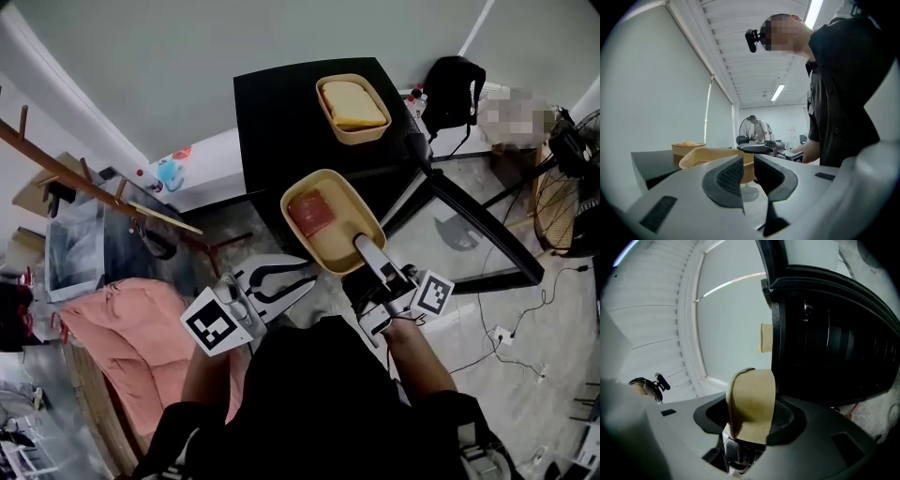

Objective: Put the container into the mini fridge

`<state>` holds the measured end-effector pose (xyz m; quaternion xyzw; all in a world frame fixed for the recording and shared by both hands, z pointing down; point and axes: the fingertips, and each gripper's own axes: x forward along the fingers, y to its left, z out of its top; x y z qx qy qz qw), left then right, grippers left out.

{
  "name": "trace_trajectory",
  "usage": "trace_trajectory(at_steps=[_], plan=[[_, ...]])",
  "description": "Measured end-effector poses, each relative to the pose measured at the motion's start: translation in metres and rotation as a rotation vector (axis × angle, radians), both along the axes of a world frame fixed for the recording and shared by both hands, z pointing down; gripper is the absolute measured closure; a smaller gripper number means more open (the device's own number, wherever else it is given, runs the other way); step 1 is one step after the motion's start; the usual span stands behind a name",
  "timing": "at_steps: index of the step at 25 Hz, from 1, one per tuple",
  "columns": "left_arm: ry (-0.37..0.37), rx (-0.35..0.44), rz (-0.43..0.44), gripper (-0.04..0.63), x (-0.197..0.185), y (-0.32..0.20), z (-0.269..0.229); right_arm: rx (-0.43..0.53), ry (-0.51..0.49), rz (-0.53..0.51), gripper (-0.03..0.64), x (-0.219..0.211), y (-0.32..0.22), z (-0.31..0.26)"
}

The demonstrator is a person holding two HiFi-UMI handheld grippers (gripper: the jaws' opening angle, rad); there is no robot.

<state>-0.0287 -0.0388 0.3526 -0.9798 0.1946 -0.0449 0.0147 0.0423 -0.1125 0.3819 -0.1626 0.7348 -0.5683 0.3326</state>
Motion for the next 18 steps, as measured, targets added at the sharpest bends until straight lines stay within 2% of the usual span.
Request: trace_trajectory(at_steps=[7, 12, 18], plan=[[0.004, -0.057, -0.119, 0.514, -0.001, 0.019, 0.017, -0.066, 0.033, -0.023, 0.4, 0.014, 0.021, 0.035], [0.01, -0.064, -0.219, 0.506, -0.019, 0.022, 0.027, -0.054, 0.129, 0.048, 0.4, 0.017, 0.01, 0.071], [0.008, -0.076, -0.371, 0.5, -0.043, 0.009, 0.039, -0.119, 0.148, 0.093, 0.4, 0.014, -0.017, 0.106]])
